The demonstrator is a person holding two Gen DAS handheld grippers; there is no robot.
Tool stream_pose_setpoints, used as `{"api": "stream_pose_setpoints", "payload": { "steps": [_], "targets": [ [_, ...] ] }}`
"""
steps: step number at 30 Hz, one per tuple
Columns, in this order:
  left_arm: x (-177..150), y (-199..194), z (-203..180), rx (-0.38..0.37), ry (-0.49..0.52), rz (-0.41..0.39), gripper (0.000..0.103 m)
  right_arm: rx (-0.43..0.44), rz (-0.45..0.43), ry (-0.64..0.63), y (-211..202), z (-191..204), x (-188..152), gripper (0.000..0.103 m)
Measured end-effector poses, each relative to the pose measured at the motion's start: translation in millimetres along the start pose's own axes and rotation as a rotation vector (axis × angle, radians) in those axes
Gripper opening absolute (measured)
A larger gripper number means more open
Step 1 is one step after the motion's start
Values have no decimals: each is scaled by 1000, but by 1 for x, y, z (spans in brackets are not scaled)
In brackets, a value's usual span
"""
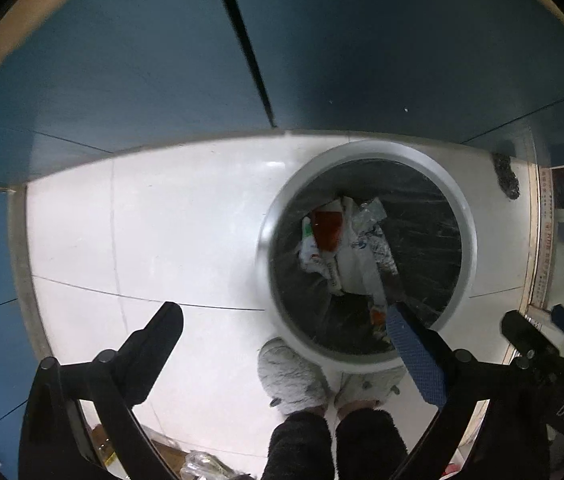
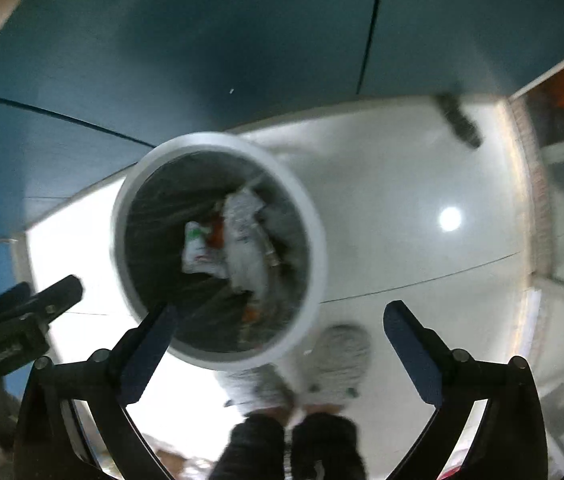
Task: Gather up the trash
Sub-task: 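Lower the red packet and green cap into the grey bin and open both grippers, then raise both tools back toward the counter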
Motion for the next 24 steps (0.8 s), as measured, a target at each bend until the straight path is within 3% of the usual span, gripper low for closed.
{"api": "stream_pose_setpoints", "payload": {
  "steps": [4, 9, 24],
  "targets": [
    [-15, -39, 4, 33, 0, -26, 103, -82, -26, -34, -33, 5, -10, 103],
    [-43, -103, 15, 32, -5, -59, 103, -84, -38, -63, -90, 14, -36, 103],
    [-150, -315, 37, -38, -28, -196, 103, -55, -204, -124, -360, 37, -143, 103]
  ]
}}
Point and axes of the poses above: each gripper's, at about its wrist camera, not at the fingertips, and y roughly the way its jaws point, z to its left, x to its top, the point moved 4 cm from there along y, roughly the way its jaws point, and after that the axes turned 8 degrees about z, right-handed, at the moved point
